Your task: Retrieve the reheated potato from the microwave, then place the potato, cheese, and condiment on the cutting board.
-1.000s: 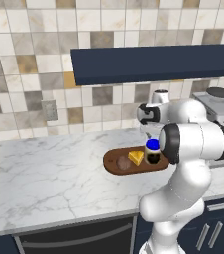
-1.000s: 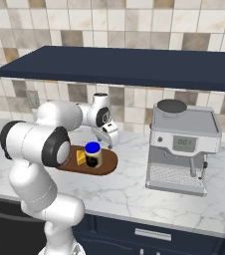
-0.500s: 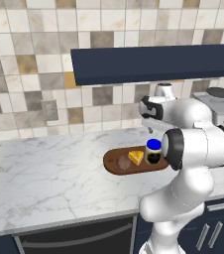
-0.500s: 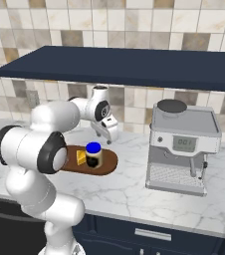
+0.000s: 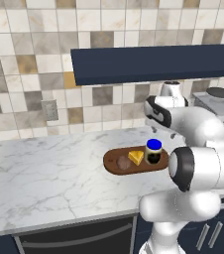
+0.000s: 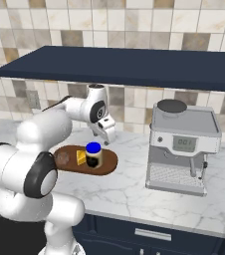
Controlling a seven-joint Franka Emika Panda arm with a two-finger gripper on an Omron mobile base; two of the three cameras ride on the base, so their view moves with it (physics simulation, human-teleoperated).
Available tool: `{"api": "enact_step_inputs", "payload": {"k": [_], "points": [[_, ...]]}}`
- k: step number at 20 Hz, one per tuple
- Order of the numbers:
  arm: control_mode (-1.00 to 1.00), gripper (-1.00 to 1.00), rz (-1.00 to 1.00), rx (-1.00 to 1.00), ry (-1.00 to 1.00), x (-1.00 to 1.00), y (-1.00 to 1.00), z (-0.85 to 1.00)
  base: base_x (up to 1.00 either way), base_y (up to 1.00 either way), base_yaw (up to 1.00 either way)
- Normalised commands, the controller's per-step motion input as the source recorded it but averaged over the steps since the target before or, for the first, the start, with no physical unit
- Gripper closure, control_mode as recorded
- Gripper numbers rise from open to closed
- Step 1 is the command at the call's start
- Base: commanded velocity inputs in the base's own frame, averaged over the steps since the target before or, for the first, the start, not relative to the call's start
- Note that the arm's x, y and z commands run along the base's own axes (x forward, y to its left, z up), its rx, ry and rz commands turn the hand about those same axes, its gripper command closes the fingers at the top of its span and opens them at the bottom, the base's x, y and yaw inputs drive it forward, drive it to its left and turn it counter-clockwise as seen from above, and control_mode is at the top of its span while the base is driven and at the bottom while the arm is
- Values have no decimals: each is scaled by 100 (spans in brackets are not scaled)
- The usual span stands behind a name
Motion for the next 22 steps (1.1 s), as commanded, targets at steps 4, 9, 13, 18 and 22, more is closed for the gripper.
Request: {"api": "enact_step_inputs", "payload": {"k": [4, 9, 13, 18, 22], "points": [[-100, -100, 13, 0, -11, -63, 0, 23, 0, 0, 0], [-100, -100, 10, 1, -2, -70, 6, 21, 0, 0, 0], [-100, -100, 8, 0, 0, -72, 13, 20, 0, 0, 0], [-100, -100, 9, 0, 0, -75, 12, 16, 0, 0, 0], [-100, -100, 15, -5, -8, -80, 14, 11, 0, 0, 0]]}}
